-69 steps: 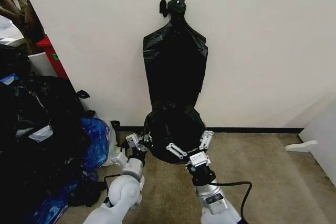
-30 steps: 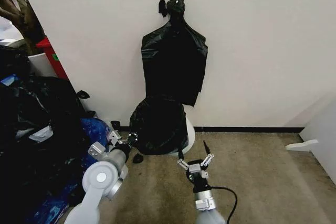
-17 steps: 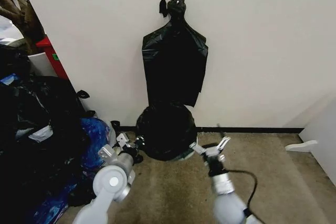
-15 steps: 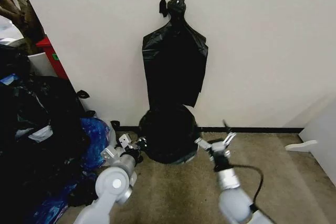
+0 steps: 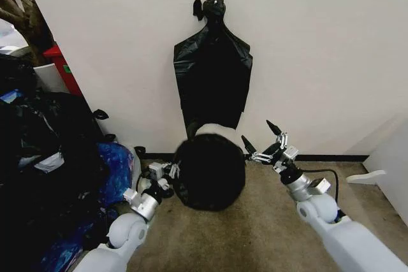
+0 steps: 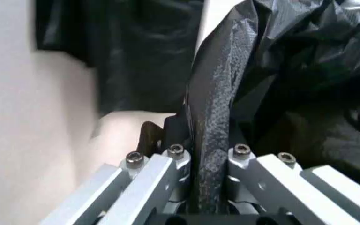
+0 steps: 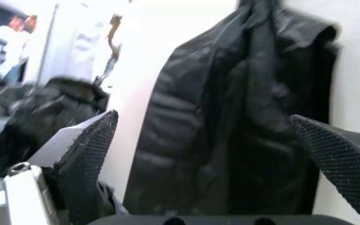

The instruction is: Place the garbage bag over the trash bin.

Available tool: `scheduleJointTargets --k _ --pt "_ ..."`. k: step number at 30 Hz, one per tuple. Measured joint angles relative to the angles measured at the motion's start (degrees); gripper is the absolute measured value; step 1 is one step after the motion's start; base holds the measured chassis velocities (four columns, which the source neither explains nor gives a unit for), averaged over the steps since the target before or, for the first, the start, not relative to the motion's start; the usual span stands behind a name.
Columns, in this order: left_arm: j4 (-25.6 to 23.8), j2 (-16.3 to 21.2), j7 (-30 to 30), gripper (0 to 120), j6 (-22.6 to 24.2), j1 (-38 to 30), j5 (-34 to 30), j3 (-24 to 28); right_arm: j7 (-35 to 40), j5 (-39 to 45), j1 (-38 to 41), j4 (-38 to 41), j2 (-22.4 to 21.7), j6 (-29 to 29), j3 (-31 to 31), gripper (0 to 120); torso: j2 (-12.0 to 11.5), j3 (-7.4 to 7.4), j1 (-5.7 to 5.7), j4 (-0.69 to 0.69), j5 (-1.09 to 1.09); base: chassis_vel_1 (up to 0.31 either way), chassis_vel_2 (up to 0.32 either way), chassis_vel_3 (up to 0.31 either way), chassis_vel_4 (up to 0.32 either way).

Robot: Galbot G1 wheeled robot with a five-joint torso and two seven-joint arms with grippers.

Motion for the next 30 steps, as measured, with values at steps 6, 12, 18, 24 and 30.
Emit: scheduleJointTargets --k 6,12,18,24,30 --pt "0.28 0.01 2.92 3 -2.32 -0.12 0.29 -1.09 -3.56 -7.01 0.97 -4.36 1.35 2.0 -0.18 100 0.0 0.0 0.0 0.03 0.0 0.0 0.0 0.0 0.0" --pt "-0.53 0.26 4.5 3 -2.31 0.1 -1.24 -1.56 -0.31 -16.27 1.65 -7.42 2.74 2.98 -0.07 100 0.0 0.0 0.0 0.03 -0.02 0.0 0.0 0.0 0.0" --pt "-0.84 0.26 6.05 3 -2.23 0.19 -1.56 -1.78 6.73 -21.52 2.34 -8.83 2.9 2.2 -0.04 100 0.0 0.0 0.0 0.02 -0.01 0.0 0.0 0.0 0.0" --pt "-0.63 0.07 4.1 3 -1.82 0.09 -0.98 -1.72 11.62 -22.48 1.95 -7.17 2.89 1.84 0.74 100 0.0 0.0 0.0 0.03 -0.01 0.0 0.0 0.0 0.0" --pt "-1.81 -0.75 -8.46 3 5.76 0.35 -3.41 0.34 21.49 -29.79 -2.68 1.66 6.75 0.83 5.94 100 0.0 0.0 0.0 0.03 -0.01 0.0 0.0 0.0 0.0"
